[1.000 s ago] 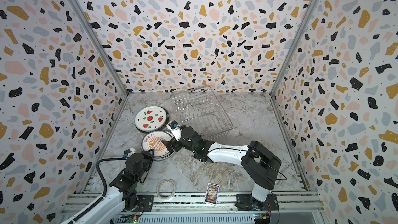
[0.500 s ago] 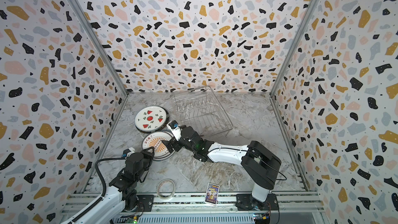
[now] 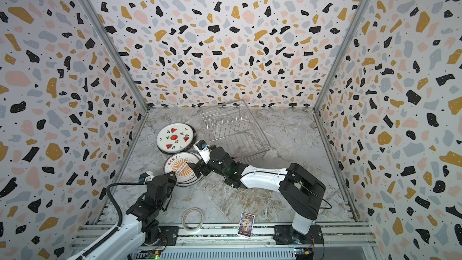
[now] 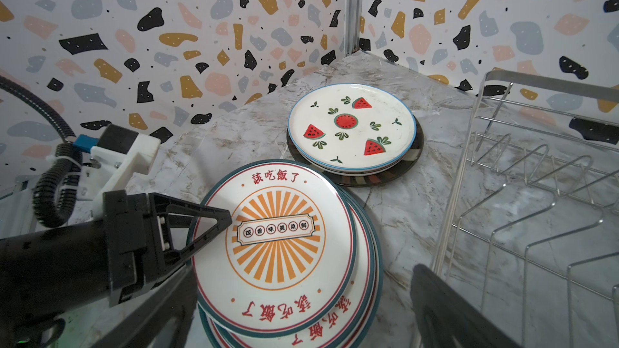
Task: Unload the plates from the dish rack
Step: 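Lower the plate onto the sunburst stack with the left gripper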
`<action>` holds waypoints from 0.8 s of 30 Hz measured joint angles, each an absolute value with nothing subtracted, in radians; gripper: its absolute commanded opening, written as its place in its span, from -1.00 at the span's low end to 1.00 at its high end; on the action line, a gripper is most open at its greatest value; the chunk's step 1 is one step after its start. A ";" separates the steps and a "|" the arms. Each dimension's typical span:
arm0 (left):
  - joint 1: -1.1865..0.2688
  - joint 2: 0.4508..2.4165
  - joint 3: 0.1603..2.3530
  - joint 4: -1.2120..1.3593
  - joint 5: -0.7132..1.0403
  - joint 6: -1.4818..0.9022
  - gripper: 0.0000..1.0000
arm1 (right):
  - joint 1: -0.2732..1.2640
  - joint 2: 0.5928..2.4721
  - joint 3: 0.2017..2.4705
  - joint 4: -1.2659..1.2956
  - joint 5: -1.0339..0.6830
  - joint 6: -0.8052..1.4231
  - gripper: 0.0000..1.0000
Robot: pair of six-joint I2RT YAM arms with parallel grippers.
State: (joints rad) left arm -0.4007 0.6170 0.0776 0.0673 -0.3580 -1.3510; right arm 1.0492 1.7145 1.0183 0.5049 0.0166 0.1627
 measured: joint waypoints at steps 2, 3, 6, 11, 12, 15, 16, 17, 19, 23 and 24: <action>-0.410 0.593 0.078 0.062 -0.362 -1.343 -0.47 | 1.046 1.720 1.018 0.505 0.017 0.163 1.00; -0.413 0.575 0.078 0.052 -0.364 -1.338 -0.54 | 1.044 1.721 1.018 0.505 0.016 0.163 1.00; -0.419 0.539 0.078 0.033 -0.373 -1.327 -0.61 | 1.042 1.722 1.019 0.505 0.017 0.163 1.00; -0.430 0.537 0.077 0.019 -0.380 -1.325 -0.47 | 1.040 1.722 1.021 0.505 0.022 0.163 1.00; -0.435 0.546 0.076 0.020 -0.379 -1.325 -0.46 | 1.040 1.721 1.021 0.505 0.026 0.163 1.00; -0.450 0.576 0.075 0.023 -0.375 -1.325 -0.45 | 1.040 1.721 1.021 0.505 0.036 0.163 1.00; -0.454 0.580 0.075 0.023 -0.375 -1.325 -0.44 | 1.040 1.721 1.021 0.505 0.038 0.163 1.00; -0.458 0.583 0.075 0.023 -0.375 -1.325 -0.42 | 1.040 1.721 1.021 0.505 0.039 0.163 1.00; -0.463 0.583 0.075 0.019 -0.376 -1.324 -0.31 | 1.040 1.721 1.021 0.505 0.040 0.163 0.99; -0.468 0.546 0.075 0.003 -0.381 -1.320 0.07 | 1.040 1.721 1.021 0.505 0.049 0.160 0.99; -0.469 0.539 0.075 0.001 -0.382 -1.319 0.08 | 1.040 1.721 1.021 0.505 0.050 0.159 0.99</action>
State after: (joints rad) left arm -0.4690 0.5392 0.0746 0.0006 -0.3824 -1.3190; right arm 1.0405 1.7214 1.0206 0.5045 0.0502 0.1593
